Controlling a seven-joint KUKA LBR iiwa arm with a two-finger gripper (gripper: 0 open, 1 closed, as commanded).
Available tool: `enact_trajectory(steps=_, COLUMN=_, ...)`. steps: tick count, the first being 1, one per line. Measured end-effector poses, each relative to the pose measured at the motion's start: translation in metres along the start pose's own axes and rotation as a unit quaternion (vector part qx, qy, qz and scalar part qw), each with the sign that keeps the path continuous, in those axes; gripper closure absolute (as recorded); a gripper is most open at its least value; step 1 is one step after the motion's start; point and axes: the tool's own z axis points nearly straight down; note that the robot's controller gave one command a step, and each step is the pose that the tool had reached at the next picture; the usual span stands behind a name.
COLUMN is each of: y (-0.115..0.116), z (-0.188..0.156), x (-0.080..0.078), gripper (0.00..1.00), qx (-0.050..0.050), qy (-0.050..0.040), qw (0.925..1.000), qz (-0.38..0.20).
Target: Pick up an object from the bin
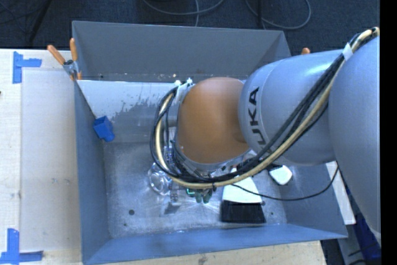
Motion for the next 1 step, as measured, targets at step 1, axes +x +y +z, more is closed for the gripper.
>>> enact_trajectory(steps=1, y=-0.0005, z=0.0, x=-0.0002, gripper=0.0, qx=0.0, qy=0.0, qw=1.0, qz=0.001)
